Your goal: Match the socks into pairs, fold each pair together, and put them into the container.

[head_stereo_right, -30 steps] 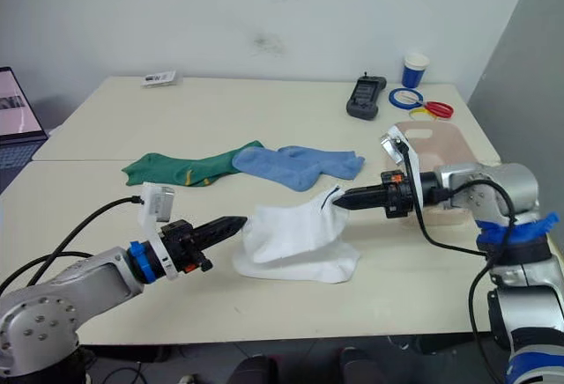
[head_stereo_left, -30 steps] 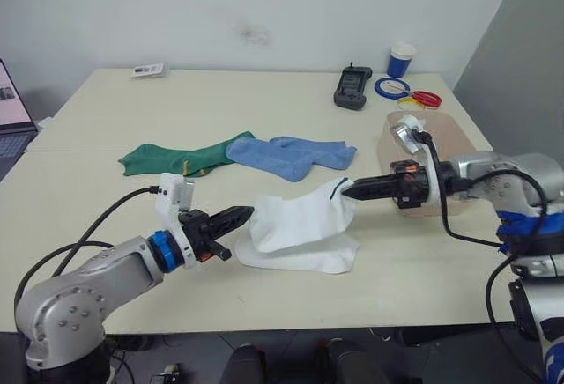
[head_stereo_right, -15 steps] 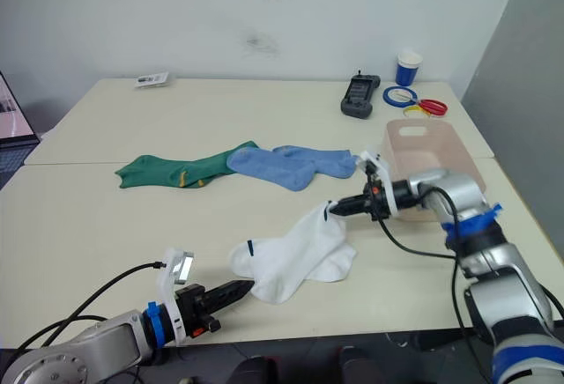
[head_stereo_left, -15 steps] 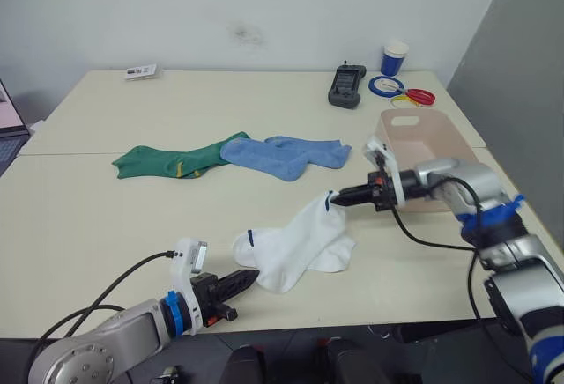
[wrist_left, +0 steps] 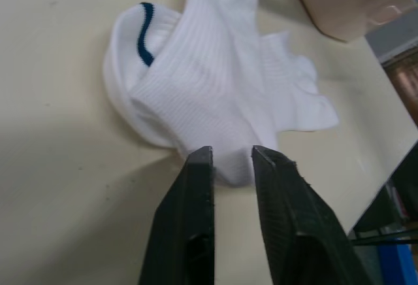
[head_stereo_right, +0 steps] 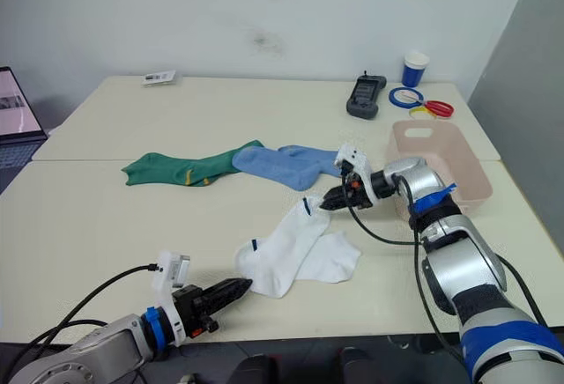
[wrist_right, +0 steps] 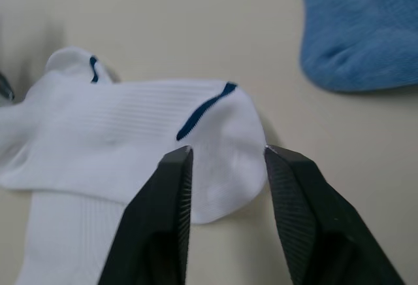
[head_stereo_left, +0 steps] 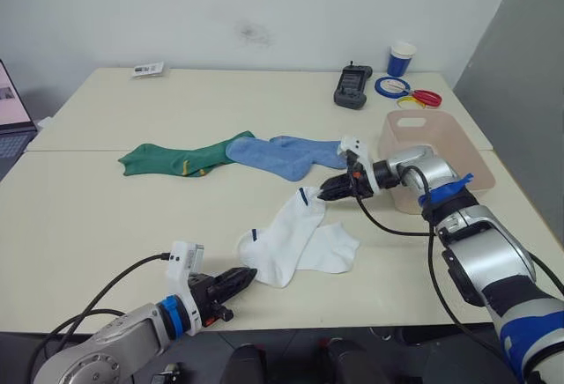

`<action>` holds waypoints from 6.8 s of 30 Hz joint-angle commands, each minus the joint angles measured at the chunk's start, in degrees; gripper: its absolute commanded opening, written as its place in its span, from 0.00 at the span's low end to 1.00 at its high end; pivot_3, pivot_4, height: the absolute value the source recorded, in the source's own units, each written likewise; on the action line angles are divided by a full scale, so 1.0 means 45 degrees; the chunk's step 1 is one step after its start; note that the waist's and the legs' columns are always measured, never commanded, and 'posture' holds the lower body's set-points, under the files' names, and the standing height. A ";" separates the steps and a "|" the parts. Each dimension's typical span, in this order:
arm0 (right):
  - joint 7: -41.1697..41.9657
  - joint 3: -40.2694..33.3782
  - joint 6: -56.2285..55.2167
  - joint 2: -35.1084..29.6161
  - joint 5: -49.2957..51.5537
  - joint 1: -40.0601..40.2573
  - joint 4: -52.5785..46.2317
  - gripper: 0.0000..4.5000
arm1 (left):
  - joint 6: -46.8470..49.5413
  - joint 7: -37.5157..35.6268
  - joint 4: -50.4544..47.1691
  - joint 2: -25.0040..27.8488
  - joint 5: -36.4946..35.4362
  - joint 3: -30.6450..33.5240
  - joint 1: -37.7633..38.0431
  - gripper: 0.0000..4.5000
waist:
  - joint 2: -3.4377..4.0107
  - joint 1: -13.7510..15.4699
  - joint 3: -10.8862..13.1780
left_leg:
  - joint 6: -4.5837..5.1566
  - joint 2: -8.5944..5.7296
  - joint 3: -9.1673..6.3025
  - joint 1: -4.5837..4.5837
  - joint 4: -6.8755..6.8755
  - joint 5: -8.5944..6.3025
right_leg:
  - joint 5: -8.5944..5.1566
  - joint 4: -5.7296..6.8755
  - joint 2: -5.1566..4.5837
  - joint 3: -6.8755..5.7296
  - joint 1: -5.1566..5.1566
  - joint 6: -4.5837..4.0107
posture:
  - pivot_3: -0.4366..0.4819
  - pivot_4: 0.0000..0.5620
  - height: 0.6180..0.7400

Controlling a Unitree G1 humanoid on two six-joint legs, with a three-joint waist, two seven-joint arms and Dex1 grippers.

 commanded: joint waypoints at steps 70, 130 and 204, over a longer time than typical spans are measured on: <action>-0.0355 0.1180 -0.4358 -0.2803 0.0133 0.8361 -1.4648 0.01 | -0.3981 -0.5905 0.8375 -0.1183 0.8558 -0.2609 -1.0476 0.00 | 0.0038 -0.0018 0.0035 | -0.0007 0.0009 -0.0002 -0.0005 0.0019 0.0005 | 0.0003 0.0015 0.0051 -0.0011 0.0016 0.0039 | 0.48 0.27 1.00; -1.3189 -0.7330 1.4994 0.2507 1.1190 1.1367 -1.8894 0.47 | -0.3617 -0.8357 1.1019 0.1438 0.8765 -0.5275 -1.0983 0.41 | -0.0006 -0.0008 0.0006 | -0.0001 0.0008 -0.0011 -0.0015 0.0003 0.0002 | -0.0002 0.0011 0.0036 -0.0019 0.0008 0.0032 | 0.48 0.27 1.00; -0.4390 0.0714 -0.7005 -0.4885 -0.2279 1.1924 -1.4544 0.60 | -1.5246 -0.8793 0.5904 0.3413 1.1257 -0.2713 -0.3366 1.00 | -0.0007 -0.0017 0.0018 | -0.0003 0.0020 0.0030 0.0014 -0.0018 0.0000 | -0.0015 0.0006 0.0000 -0.0014 -0.0001 0.0016 | 0.48 0.27 1.00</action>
